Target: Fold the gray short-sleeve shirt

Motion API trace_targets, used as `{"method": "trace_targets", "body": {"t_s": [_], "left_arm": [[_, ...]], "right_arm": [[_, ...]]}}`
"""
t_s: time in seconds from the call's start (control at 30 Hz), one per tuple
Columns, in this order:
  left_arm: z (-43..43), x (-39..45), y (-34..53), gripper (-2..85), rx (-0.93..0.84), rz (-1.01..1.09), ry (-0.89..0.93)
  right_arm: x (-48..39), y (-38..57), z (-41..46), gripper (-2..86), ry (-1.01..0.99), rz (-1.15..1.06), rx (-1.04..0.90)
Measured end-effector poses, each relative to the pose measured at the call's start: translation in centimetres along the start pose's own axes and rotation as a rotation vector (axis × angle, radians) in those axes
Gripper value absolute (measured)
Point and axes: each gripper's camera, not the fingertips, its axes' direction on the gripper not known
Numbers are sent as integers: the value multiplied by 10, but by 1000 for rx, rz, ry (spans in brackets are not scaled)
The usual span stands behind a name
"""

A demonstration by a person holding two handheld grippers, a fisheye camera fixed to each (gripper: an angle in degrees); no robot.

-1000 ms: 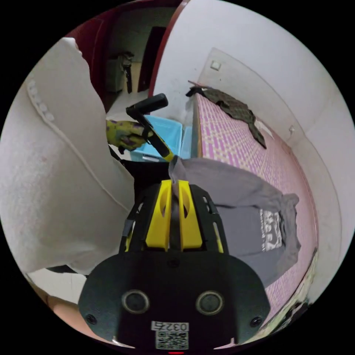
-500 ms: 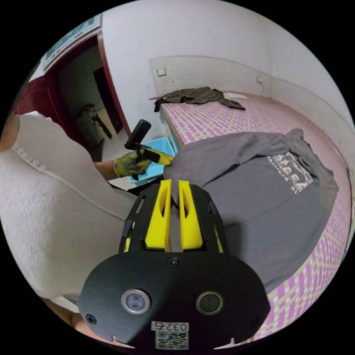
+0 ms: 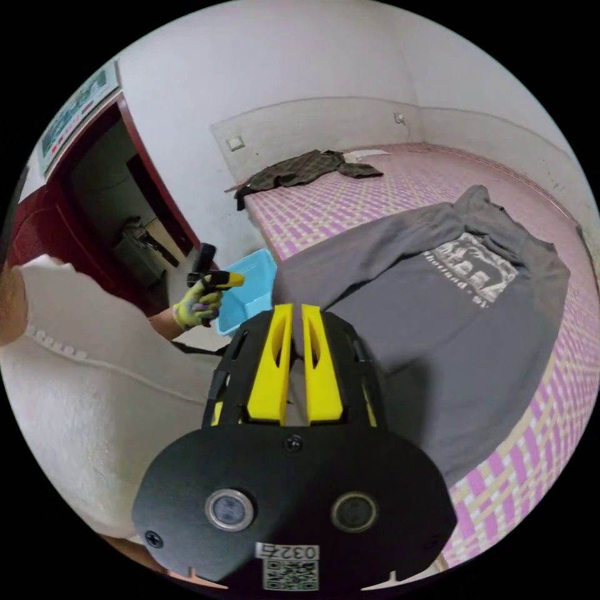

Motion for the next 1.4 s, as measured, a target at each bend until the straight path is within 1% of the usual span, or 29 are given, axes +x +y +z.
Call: {"method": "trace_targets", "body": {"t_s": [0.07, 0.1, 0.13, 0.2, 0.23, 0.27, 0.33, 0.4, 0.43, 0.53, 0.57, 0.67, 0.7, 0.73, 0.77, 0.8, 0.9, 0.93, 1.0, 1.07, 1.1, 1.17, 1.23, 1.3, 1.33, 1.4], "left_arm": [[48, 50, -38, -9, -84, 159, -33], [64, 63, -49, -9, -116, 198, -42], [96, 87, -67, -9, -188, 270, -74], [145, 116, -88, -9, -292, 341, -159], [175, 128, -98, -9, -351, 359, -231], [201, 134, -106, -9, -392, 356, -297], [230, 141, -115, -9, -434, 348, -335], [249, 145, -121, -9, -452, 335, -353], [259, 145, -123, -9, -462, 313, -392], [275, 140, -126, -9, -504, 257, -454], [278, 140, -127, -9, -506, 246, -442], [286, 145, -132, -9, -507, 225, -412], [289, 147, -134, -9, -511, 224, -411], [295, 151, -139, -9, -522, 218, -412], [303, 157, -145, -9, -543, 220, -414], [307, 160, -149, -9, -553, 226, -410], [314, 181, -183, -9, -520, 258, -341], [315, 186, -203, -9, -488, 258, -333], [323, 187, -239, -9, -444, 242, -348], [342, 176, -296, -7, -379, 174, -371], [349, 171, -310, -6, -372, 147, -367], [381, 142, -367, 5, -335, 28, -315], [407, 119, -403, 5, -309, -62, -308], [435, 102, -436, 5, -296, -99, -364], [452, 89, -453, 3, -286, -154, -430], [472, 68, -473, -3, -276, -246, -484]], "right_arm": [[21, -35, -16, 40, 136, 54, -11], [29, -44, -20, 41, 161, 72, -2], [50, -62, -28, 45, 184, 125, 22], [91, -87, -28, 66, 110, 227, 3], [118, -100, -21, 78, 35, 297, -23], [142, -110, -13, 85, -46, 363, -51], [164, -121, -1, 90, -128, 424, -76], [175, -129, 8, 88, -142, 461, -92], [177, -135, 11, 79, -138, 465, -98], [173, -145, 9, 17, -136, 434, -99], [171, -147, 2, 2, -144, 428, -80], [165, -146, -28, -2, -146, 403, 3], [165, -146, -30, 0, -149, 399, -3], [166, -148, -27, 5, -139, 397, -48], [168, -152, -22, 33, -134, 394, -114], [169, -154, -24, 47, -140, 386, -119], [190, -164, -62, 63, -100, 424, 14], [207, -168, -80, 64, -46, 471, 83], [242, -177, -95, 65, 42, 550, 116], [291, -186, -92, 74, 83, 675, 74], [300, -188, -90, 77, 77, 695, 62], [317, -198, -77, 79, 45, 723, 18], [315, -206, -70, 74, 60, 713, -1], [311, -215, -68, 46, 67, 697, -14], [307, -219, -68, 7, 66, 677, -13], [299, -225, -72, -3, 40, 660, 1]]}}
